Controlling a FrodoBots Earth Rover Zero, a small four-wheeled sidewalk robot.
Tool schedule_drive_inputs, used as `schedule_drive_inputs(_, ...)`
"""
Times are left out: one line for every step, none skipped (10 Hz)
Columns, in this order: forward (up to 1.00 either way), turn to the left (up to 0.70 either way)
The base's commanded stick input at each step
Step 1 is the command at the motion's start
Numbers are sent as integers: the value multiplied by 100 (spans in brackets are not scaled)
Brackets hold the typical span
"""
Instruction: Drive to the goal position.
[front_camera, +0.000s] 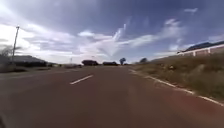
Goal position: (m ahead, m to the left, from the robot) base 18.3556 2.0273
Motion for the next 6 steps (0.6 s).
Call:
schedule_drive_inputs(100, -40)
schedule_drive_inputs(100, -40)
schedule_drive_inputs(100, -8)
schedule_drive_inputs(100, -4)
schedule_drive_inputs(100, -1)
schedule_drive_inputs(100, 0)
